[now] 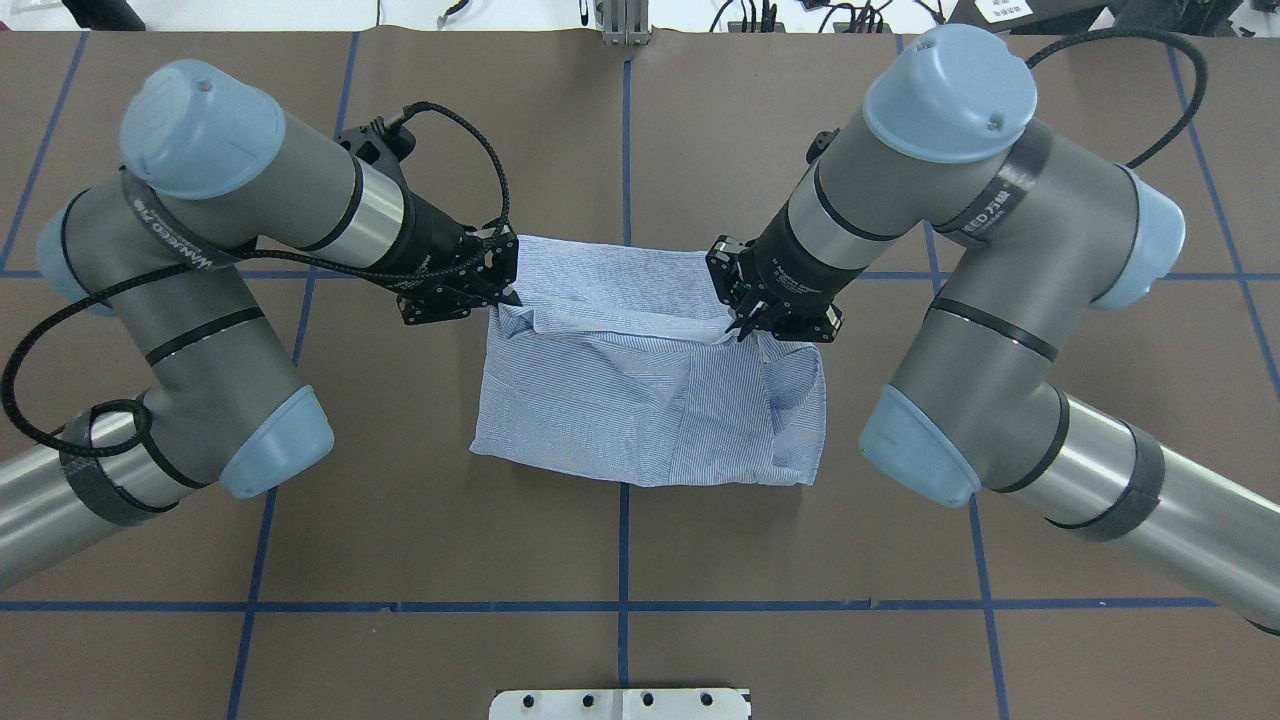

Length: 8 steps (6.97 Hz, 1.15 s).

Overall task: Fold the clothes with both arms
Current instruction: 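Carry the held near edge with both grippers away from the robot, folding over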

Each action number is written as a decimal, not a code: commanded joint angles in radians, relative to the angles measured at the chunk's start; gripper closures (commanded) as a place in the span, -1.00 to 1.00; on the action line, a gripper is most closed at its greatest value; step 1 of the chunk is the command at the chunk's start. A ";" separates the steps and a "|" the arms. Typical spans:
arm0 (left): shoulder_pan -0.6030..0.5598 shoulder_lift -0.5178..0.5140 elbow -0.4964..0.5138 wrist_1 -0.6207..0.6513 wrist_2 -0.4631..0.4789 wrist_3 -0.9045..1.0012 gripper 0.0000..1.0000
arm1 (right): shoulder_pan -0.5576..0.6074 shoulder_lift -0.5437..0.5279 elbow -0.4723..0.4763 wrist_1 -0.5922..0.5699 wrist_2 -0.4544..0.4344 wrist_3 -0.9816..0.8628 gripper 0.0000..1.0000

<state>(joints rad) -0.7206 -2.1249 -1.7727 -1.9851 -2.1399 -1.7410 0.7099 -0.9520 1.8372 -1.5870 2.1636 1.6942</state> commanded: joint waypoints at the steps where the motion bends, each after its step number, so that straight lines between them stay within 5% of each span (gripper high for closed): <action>1: -0.002 -0.013 0.042 -0.003 0.002 0.000 1.00 | 0.029 0.071 -0.126 0.008 -0.001 -0.048 1.00; 5: -0.017 -0.071 0.192 -0.095 0.029 -0.008 1.00 | 0.046 0.156 -0.306 0.015 -0.005 -0.116 1.00; 8: -0.030 -0.092 0.327 -0.228 0.048 -0.009 1.00 | 0.051 0.194 -0.461 0.180 -0.027 -0.127 1.00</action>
<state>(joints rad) -0.7456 -2.2041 -1.4970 -2.1678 -2.0955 -1.7500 0.7578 -0.7690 1.4371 -1.4829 2.1459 1.5690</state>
